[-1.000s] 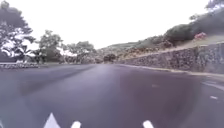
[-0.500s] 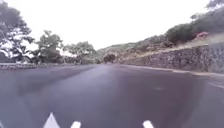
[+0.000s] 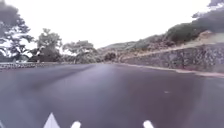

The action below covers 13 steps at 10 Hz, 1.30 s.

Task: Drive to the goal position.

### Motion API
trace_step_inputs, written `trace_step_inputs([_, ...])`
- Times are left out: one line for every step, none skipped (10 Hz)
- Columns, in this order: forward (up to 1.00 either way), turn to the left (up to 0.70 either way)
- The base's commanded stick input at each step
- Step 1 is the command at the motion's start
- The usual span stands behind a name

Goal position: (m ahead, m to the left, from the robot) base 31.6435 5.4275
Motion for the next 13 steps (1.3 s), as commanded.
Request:
trace_step_inputs([0.70,0.00])
trace_step_inputs([0.70,0.00])
trace_step_inputs([0.70,0.00])
trace_step_inputs([0.70,0.00])
trace_step_inputs([0.70,0.00])
trace_step_inputs([0.70,0.00])
trace_step_inputs([0.70,0.00])
trace_step_inputs([0.70,0.00])
trace_step_inputs([0.70,0.00])
trace_step_inputs([0.70,0.00])
trace_step_inputs([0.70,0.00])
trace_step_inputs([0.70,0.00])
trace_step_inputs([0.70,0.00])
